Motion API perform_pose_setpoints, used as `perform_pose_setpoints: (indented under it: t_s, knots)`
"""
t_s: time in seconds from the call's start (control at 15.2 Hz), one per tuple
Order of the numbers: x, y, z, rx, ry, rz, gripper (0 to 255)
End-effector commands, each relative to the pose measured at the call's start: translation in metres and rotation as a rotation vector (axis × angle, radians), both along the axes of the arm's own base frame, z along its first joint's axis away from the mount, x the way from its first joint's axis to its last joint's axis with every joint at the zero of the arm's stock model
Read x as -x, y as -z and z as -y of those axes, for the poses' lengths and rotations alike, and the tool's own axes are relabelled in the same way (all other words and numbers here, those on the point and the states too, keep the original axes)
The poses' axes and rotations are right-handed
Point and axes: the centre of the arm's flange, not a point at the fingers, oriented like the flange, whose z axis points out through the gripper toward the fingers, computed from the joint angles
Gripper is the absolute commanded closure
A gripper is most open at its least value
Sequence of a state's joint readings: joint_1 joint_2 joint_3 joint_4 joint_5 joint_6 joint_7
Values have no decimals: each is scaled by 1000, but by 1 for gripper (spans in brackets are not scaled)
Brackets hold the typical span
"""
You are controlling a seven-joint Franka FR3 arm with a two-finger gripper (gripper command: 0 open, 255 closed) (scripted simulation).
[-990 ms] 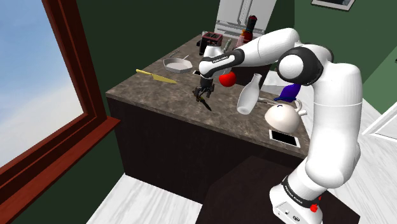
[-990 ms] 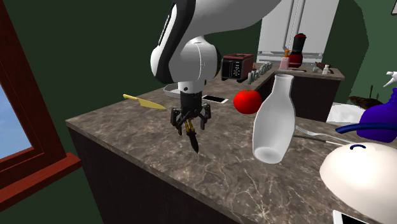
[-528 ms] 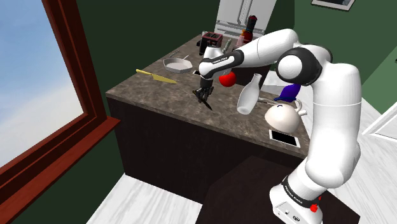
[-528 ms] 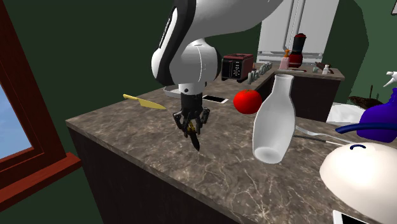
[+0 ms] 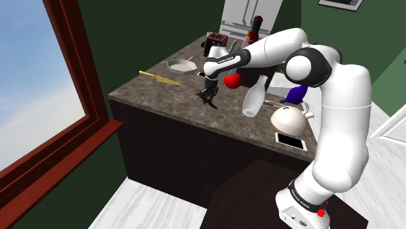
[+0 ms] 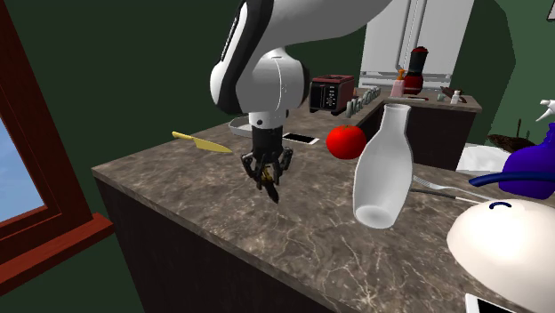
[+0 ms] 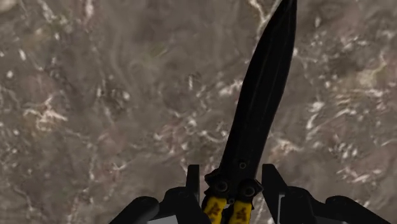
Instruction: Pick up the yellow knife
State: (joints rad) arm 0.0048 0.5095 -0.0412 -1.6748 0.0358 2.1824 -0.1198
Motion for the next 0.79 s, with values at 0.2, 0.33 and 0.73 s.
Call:
perform_pose_setpoints:
  t_s: [0.2, 0.33, 0.73]
  knots:
    - [0, -25, 0, 0, 0, 0, 255]
    - [0, -36, 0, 0, 0, 0, 255]
    - [0, -68, 0, 0, 0, 0, 255]
